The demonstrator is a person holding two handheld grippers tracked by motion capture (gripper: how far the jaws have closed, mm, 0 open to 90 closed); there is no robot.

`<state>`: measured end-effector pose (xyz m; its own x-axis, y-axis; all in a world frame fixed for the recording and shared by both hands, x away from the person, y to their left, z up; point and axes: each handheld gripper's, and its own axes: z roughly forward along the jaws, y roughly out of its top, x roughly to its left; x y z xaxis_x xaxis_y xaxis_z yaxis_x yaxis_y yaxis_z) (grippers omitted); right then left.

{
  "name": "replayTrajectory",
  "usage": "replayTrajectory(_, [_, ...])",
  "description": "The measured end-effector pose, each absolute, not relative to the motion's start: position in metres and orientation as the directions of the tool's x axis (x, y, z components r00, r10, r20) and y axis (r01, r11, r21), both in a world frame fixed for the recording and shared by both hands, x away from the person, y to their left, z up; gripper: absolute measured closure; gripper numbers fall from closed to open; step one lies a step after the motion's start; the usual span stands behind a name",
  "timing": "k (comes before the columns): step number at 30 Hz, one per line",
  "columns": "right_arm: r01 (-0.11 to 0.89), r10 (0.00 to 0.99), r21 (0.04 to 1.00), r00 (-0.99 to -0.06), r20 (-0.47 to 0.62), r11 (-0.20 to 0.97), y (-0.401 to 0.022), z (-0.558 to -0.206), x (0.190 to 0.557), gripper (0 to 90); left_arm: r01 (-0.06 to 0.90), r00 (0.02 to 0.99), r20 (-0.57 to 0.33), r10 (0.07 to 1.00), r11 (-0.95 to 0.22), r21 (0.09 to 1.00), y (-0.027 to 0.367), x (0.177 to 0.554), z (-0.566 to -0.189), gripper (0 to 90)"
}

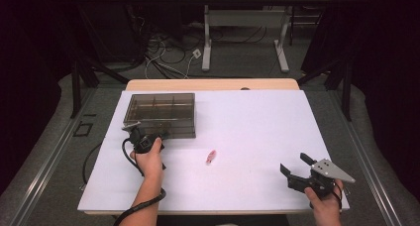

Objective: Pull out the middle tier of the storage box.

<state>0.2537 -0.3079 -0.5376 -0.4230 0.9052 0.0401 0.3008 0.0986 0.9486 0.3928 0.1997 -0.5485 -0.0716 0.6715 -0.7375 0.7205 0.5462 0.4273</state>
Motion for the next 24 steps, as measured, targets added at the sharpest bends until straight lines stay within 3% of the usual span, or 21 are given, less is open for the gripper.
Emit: replayTrajectory(24, [0.316, 0.905, 0.944, -0.423, 0.048, 0.098, -0.3077, -0.538, 0.2536, 14.9, 0.723, -0.062, -0.744, 0.665, 0.543, 0.426, 0.2025, 0.3866, -0.5497, 81.3])
